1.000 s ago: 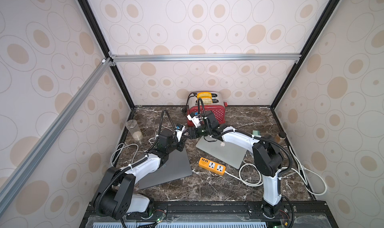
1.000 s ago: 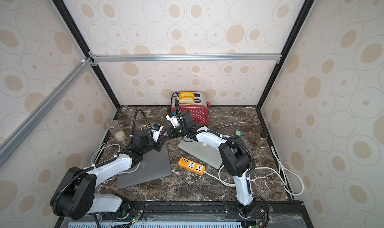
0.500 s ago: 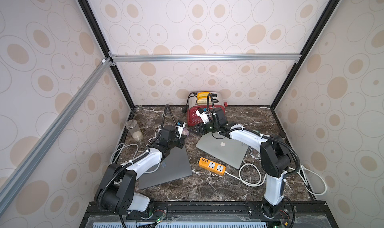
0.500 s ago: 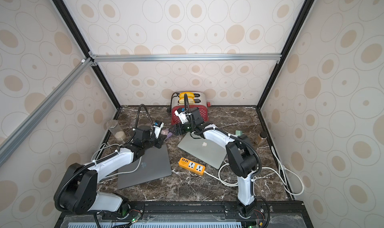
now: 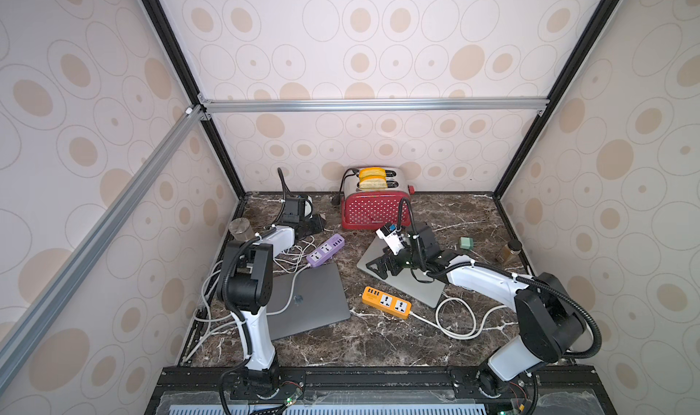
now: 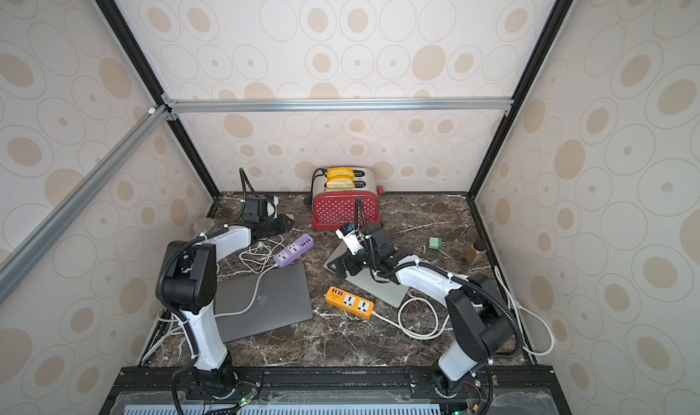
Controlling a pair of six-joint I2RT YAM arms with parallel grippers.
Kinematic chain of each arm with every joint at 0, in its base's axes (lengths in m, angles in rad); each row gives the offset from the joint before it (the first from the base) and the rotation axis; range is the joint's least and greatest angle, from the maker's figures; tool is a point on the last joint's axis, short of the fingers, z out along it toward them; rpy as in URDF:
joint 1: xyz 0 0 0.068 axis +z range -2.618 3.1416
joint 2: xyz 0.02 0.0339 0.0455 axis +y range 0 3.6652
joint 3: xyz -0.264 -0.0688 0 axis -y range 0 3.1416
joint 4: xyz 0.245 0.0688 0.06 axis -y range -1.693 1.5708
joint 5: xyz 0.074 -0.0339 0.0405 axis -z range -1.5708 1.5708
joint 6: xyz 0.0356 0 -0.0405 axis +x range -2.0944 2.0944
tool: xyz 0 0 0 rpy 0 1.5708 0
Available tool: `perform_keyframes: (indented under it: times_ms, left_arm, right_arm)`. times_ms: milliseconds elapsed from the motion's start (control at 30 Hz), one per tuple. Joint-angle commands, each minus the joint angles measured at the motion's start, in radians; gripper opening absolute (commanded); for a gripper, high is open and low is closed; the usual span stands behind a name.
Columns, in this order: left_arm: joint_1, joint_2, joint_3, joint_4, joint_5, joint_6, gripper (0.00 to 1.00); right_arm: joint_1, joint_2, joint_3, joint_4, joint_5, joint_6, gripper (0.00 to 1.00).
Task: Unplug the laptop charger
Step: Place the plug at the center of the board.
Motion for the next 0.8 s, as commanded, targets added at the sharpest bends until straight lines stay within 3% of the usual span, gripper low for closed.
perform_keyframes:
  times_ms: [0, 333, 767]
  left_arm:
    - [0.0, 0.069, 0.093, -0.045, 0.011, -0.073, 0.09]
    - [-0.001, 0.183, 0.182, -0.111, -0.079, -0.057, 0.13]
    - [0.0, 0.167, 0.159, -0.167, -0.136, -0.018, 0.41]
  right_arm:
    - [0.005, -0.057, -0.051, 0.061, 0.029, -0.051, 1.0]
    - [0.008, -0.093, -0.147, 0.071, 0.064, -0.071, 1.0]
    - [0.008, -0.031, -0.099, 0.088, 0.028, -0.049, 1.0]
